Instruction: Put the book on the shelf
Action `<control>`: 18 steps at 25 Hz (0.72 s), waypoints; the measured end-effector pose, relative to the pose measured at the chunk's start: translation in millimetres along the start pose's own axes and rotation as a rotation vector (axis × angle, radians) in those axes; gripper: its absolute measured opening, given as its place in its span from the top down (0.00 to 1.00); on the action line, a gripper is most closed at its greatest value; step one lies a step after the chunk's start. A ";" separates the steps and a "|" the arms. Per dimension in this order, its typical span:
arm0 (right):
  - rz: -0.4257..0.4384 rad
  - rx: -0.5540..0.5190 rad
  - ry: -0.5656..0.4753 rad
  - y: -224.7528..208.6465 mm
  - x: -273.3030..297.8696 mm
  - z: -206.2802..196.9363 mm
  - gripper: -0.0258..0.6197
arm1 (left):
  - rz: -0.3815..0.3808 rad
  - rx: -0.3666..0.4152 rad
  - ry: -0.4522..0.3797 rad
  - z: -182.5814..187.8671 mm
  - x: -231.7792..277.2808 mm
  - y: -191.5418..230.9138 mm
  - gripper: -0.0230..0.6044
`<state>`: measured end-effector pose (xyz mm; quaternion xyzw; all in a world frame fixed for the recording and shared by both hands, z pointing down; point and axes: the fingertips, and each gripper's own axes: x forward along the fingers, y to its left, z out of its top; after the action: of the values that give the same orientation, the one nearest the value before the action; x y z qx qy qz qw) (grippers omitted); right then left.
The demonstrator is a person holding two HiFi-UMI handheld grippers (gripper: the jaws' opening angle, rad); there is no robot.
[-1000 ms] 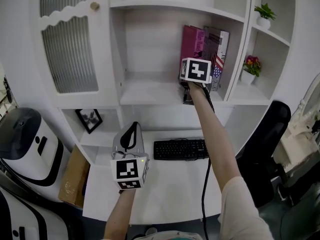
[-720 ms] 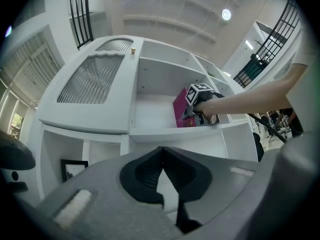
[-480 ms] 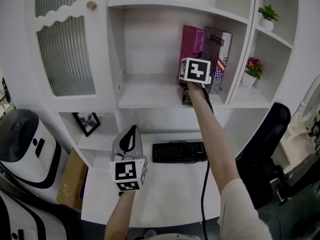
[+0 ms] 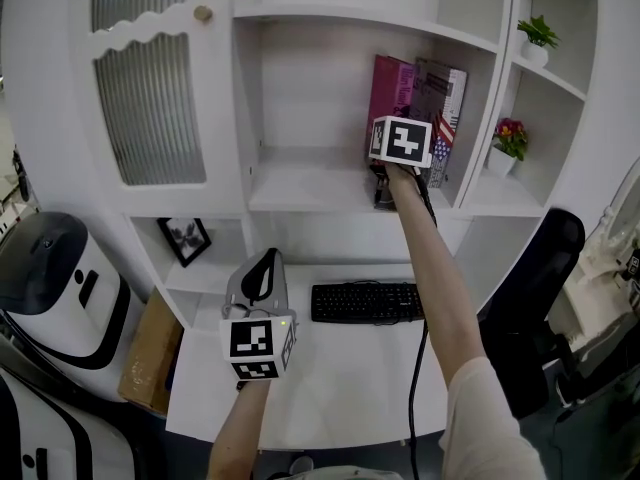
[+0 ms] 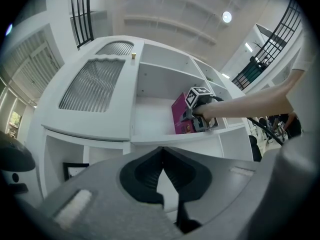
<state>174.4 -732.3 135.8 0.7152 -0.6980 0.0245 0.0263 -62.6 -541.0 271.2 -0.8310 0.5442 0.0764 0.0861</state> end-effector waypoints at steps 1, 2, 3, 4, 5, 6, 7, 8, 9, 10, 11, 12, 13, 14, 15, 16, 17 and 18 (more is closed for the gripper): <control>0.003 0.004 -0.014 0.5 -5.4 3.2 0.67 | 0.000 0.003 -0.003 2.3 -1.8 -0.8 0.96; 0.004 0.004 -0.028 0.8 -11.0 6.4 0.67 | -0.001 0.005 -0.005 4.7 -3.8 -2.1 0.96; 0.006 0.005 -0.042 1.0 -16.8 9.8 0.67 | -0.002 0.007 -0.008 7.2 -5.7 -3.8 0.96; 0.011 0.008 -0.055 1.3 -23.0 13.2 0.67 | -0.005 0.009 -0.012 9.9 -7.6 -5.9 0.96; 0.018 0.015 -0.066 1.9 -29.7 16.8 0.67 | -0.007 0.011 -0.015 12.7 -9.6 -8.1 0.96; 0.027 0.023 -0.078 2.8 -37.2 20.7 0.67 | -0.009 0.013 -0.019 15.4 -11.9 -10.2 0.96; 0.035 0.029 -0.091 4.0 -45.6 24.7 0.67 | -0.011 0.014 -0.022 17.7 -14.6 -12.3 0.96; 0.042 0.032 -0.106 5.1 -54.7 28.8 0.67 | -0.012 0.015 -0.025 19.9 -17.5 -14.4 0.96; 0.048 0.032 -0.124 6.1 -64.3 32.9 0.67 | -0.013 0.015 -0.028 21.9 -20.6 -16.6 0.96; 0.055 0.031 -0.143 7.2 -74.5 36.6 0.67 | -0.015 0.016 -0.032 23.8 -23.8 -19.0 0.96; 0.063 0.029 -0.165 8.4 -85.5 40.0 0.67 | -0.017 0.016 -0.036 25.5 -26.9 -21.4 0.96; 0.072 0.029 -0.189 9.9 -97.6 42.8 0.67 | -0.019 0.017 -0.041 27.3 -30.1 -23.6 0.96; 0.082 0.027 -0.217 11.7 -111.1 45.1 0.67 | -0.020 0.019 -0.046 29.1 -33.3 -25.5 0.96; 0.092 0.024 -0.247 13.6 -125.7 46.8 0.67 | -0.020 0.021 -0.053 30.8 -36.6 -27.1 0.96; 0.100 0.018 -0.279 15.6 -141.5 47.9 0.67 | -0.018 0.023 -0.062 32.4 -39.8 -28.3 0.96; 0.108 0.010 -0.314 17.5 -157.9 48.2 0.69 | -0.015 0.023 -0.070 33.9 -43.0 -29.2 0.96; 0.117 0.003 -0.347 19.3 -174.3 47.1 0.72 | -0.011 0.021 -0.078 35.1 -46.4 -29.9 0.96; 0.127 -0.004 -0.380 21.1 -189.8 44.1 0.76 | -0.006 0.017 -0.085 36.0 -49.9 -30.4 0.96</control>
<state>148.7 -546.7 78.3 0.6614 -0.7343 -0.1107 -0.1058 -55.6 -476.4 249.0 -0.8279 0.5381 0.1069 0.1164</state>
